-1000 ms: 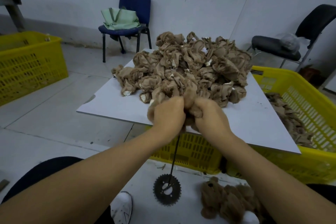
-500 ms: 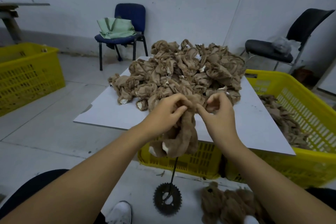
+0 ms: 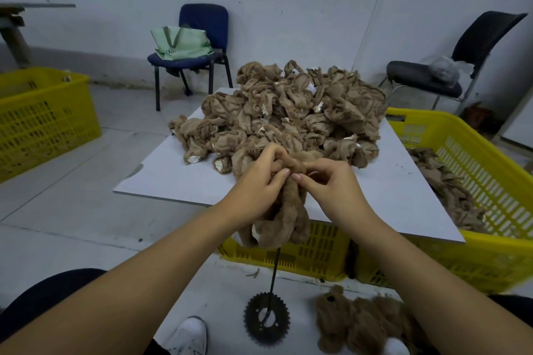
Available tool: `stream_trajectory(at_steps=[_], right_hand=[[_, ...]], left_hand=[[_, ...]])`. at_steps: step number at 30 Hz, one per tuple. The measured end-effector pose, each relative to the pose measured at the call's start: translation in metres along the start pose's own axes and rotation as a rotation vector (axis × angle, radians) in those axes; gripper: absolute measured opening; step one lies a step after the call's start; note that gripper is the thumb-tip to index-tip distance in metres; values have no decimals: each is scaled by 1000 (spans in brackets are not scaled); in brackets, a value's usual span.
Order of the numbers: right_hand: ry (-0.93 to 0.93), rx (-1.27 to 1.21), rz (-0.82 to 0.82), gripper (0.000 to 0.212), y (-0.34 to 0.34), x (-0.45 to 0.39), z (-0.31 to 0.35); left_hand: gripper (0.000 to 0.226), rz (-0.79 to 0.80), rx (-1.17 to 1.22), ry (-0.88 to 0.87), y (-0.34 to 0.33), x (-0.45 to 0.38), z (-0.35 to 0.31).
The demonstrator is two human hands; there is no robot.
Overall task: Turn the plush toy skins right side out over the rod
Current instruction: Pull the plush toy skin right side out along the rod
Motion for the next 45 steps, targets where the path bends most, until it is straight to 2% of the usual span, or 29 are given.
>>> stream_trajectory(at_steps=[4,7,10,13,16,17,19,20,22,24,26,28,31,34,36,40,42,45], right_hand=[[28,40,-9,12,3,0,2],[31,117,49,13,1,-2,4],[-83,18,120,13,6,-4,1],[-132,-112,78,13,12,3,-3],[-129,-172,1,14,4,13,-6],[-144,-190,13,16,1,14,-6],[-219,-274,89,21,-4,16,-4],[-262,-325,122,25,-5,18,-3],[-336,-354,142,32,-5,22,-4],[-376,-262,123,30,-4,25,-6],[-332,-117,85,22,1,28,-4],[-194,91,43,14,8,30,1],[-9,316,45,27,14,38,6],[118,439,145,21,14,44,9],[188,547,202,18,13,42,6],[233,573,202,18,14,37,2],[276,591,161,14,14,39,1],[302,481,19,13,15,50,-2]], left_hand=[[14,39,-110,3,-1,-1,1],[39,55,-117,-36,1,0,-6],[49,46,-164,-98,0,1,-7],[31,54,-227,-123,-8,0,-5],[41,31,-193,-162,-12,4,-12],[38,14,-212,-181,-10,4,-14],[18,1,-355,-246,-5,2,-17],[6,30,-451,-287,-2,-2,-17],[20,176,-554,-342,3,-7,-15],[21,345,-518,-330,5,-6,-15],[26,432,-562,-326,2,-1,-15],[39,419,-674,-347,-3,5,-14],[29,267,-811,-390,-14,13,-12],[33,79,-920,-336,-15,14,-14],[34,29,-823,-289,-16,15,-14],[15,91,-500,-214,-20,25,-15],[14,63,-453,-217,-21,31,-18],[21,0,-500,-283,-28,40,-23]])
Point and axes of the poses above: each hand's wrist, its own x-axis away from the middle knuckle, its own y-axis out of the back of the hand, z = x × y, the point moved 3 cm from there along -x, towards the middle knuckle, and after that the axes turned 14 degrees about -z, right-handed, at the moved point
